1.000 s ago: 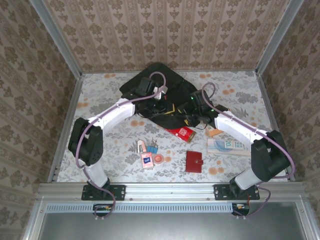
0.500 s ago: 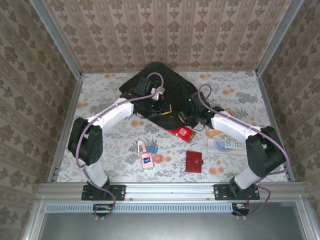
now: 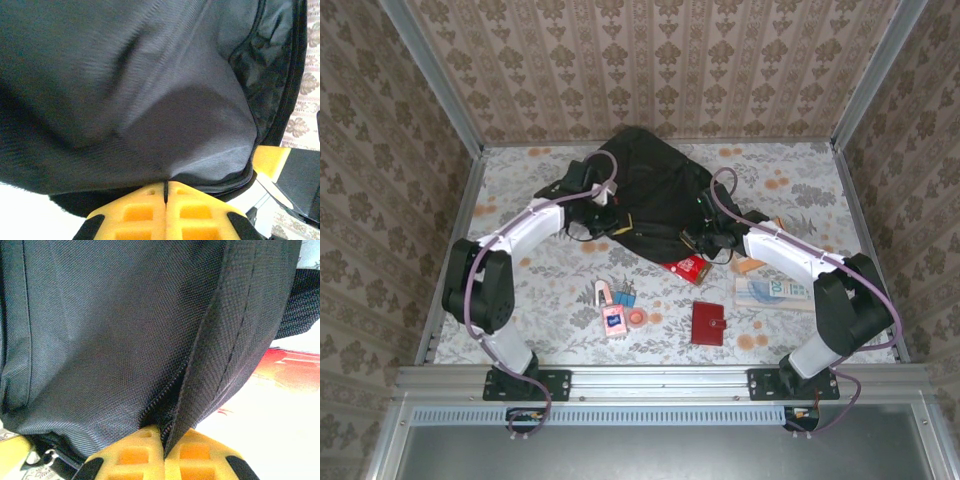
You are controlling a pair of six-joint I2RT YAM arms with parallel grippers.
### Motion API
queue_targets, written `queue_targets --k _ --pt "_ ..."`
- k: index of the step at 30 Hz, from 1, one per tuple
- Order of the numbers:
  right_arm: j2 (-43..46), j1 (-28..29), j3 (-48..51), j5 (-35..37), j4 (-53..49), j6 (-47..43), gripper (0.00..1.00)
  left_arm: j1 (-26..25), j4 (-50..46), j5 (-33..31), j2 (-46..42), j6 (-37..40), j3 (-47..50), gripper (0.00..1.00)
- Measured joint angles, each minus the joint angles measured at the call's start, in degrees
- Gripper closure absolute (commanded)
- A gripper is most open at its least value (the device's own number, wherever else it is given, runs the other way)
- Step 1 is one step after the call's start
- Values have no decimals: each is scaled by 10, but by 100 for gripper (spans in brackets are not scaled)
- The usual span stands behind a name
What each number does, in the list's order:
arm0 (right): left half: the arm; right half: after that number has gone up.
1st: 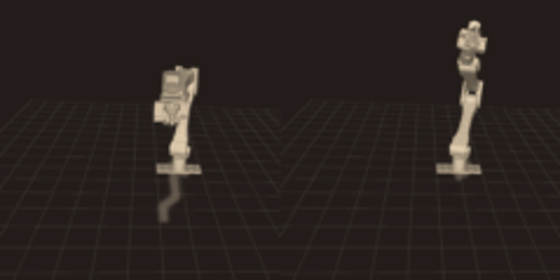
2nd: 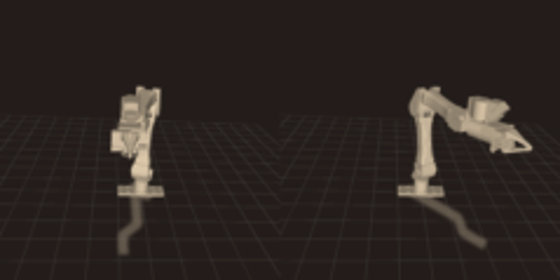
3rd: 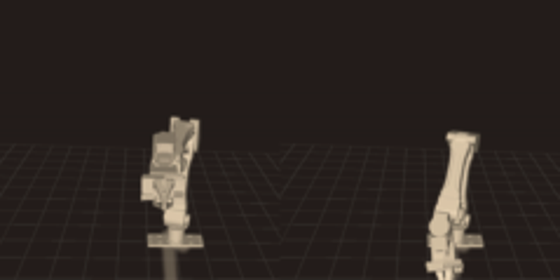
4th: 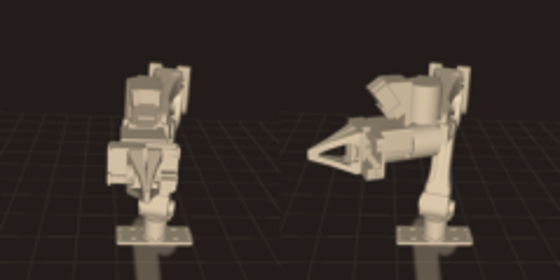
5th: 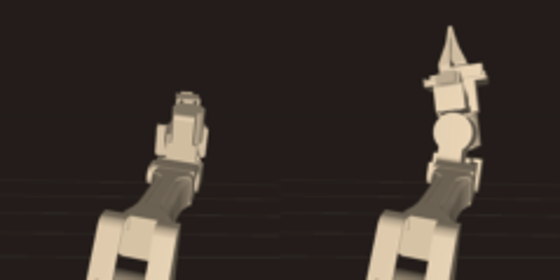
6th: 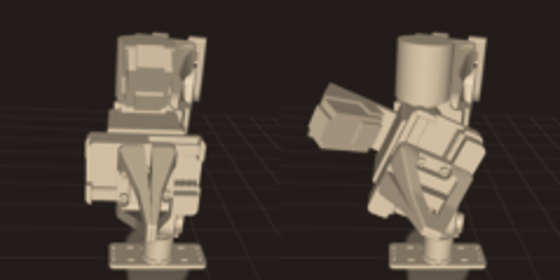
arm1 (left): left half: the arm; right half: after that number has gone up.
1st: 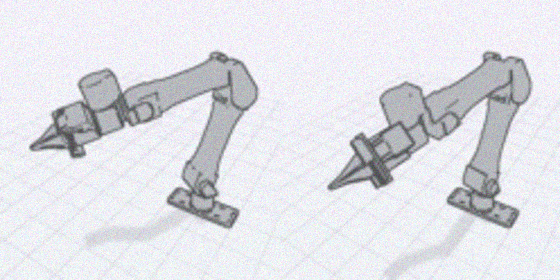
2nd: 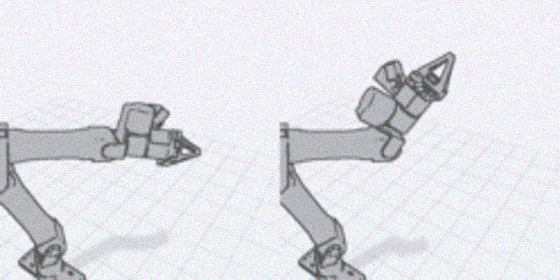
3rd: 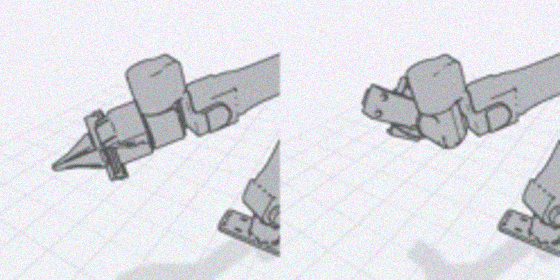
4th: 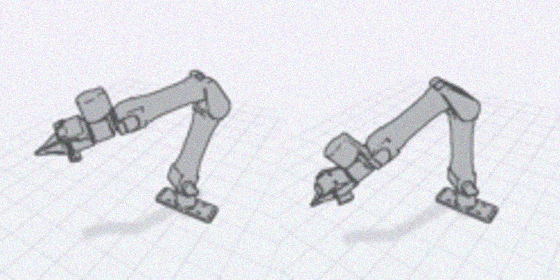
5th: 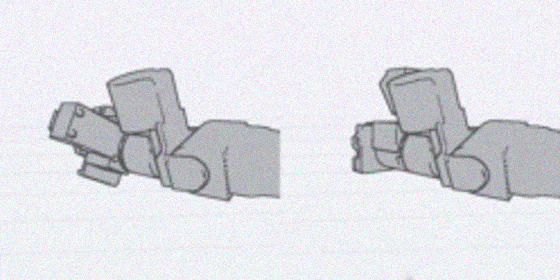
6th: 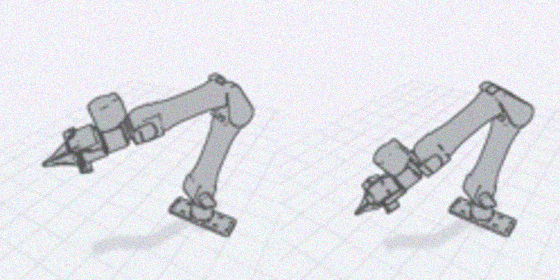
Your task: Pack books, pencil case, and school supplies into a backpack
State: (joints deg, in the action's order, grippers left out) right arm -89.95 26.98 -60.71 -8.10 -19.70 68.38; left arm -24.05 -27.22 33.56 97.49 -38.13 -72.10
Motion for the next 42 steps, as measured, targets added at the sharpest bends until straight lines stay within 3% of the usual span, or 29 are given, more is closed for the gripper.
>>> queue_targets --k 9,10,11,12,16,21,23,27,30,34,38,40,42 --pt "0 1 0 -1 0 -31 100 43 -24 -20 -21 24 5 100" --pt "0 1 0 -1 0 -37 94 42 -26 -21 -21 26 5 100" --pt "0 1 0 -2 0 -41 83 40 -27 -21 -21 29 5 100" --pt "0 1 0 -3 0 -44 66 38 -29 -23 -21 32 5 100" --pt "4 0 -2 6 -15 -73 29 30 -43 -38 -21 43 4 100" --pt "63 -14 -2 45 -42 -117 11 37 -59 -70 -48 57 13 100" --pt "99 -30 -1 53 -41 -134 15 40 -67 -82 -68 63 21 94" --pt "134 -82 6 45 -18 -154 27 43 -85 -108 -83 83 23 69" --pt "117 -108 16 20 4 -158 27 39 -110 -135 -84 94 18 58" --pt "80 -112 16 -13 11 -163 25 25 -148 -180 -83 108 -9 50" --pt "7 -105 -7 -47 31 -170 27 -46 -187 -249 -75 138 -116 46" --pt "-17 -102 -6 -61 32 -171 33 -83 -195 -269 -66 154 -173 45" --pt "-33 -98 -7 -75 35 -170 45 -107 -204 -281 -46 166 -221 43"
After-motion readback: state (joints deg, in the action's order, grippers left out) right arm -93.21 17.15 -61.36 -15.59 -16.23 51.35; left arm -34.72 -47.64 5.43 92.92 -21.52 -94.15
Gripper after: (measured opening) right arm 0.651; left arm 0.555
